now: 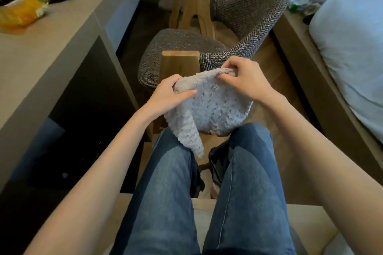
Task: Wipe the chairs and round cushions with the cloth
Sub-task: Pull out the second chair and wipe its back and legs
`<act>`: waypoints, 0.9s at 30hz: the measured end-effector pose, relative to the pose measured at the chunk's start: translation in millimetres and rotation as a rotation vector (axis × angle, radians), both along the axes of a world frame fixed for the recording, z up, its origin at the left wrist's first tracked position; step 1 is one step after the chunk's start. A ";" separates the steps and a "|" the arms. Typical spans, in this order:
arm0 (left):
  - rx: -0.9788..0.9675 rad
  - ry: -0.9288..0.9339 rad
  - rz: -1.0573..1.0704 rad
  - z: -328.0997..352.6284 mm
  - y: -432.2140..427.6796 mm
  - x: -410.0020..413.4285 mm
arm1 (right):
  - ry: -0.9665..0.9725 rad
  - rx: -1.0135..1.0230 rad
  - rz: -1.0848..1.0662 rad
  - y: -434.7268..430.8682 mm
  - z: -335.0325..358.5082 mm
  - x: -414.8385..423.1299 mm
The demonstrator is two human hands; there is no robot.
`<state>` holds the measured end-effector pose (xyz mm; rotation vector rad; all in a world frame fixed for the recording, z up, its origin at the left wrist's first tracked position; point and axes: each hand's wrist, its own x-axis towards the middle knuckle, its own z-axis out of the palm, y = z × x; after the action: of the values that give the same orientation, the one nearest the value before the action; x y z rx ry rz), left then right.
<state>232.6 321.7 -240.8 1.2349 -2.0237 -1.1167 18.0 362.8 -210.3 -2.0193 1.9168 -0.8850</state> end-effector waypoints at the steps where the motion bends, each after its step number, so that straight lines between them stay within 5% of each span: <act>1: 0.029 0.008 0.026 -1.9 -5.2 -0.4 | -0.008 0.013 -0.028 -4.4 -2.3 -2.3; 8: 0.120 0.063 0.137 -15.0 -51.9 -18.9 | -0.223 0.157 -0.143 -65.2 -19.1 -11.6; 15: 0.289 0.218 0.282 -6.7 -121.7 -39.2 | -0.807 0.496 -0.016 -154.8 -5.1 -14.8; 27: 0.659 0.282 0.422 133.3 -146.6 -18.5 | -0.819 0.741 -0.039 -196.9 115.7 22.1</act>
<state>214.1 175.1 -107.4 1.6000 -1.1340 -1.6789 40.1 166.0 -94.7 -0.9732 1.4732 -0.6908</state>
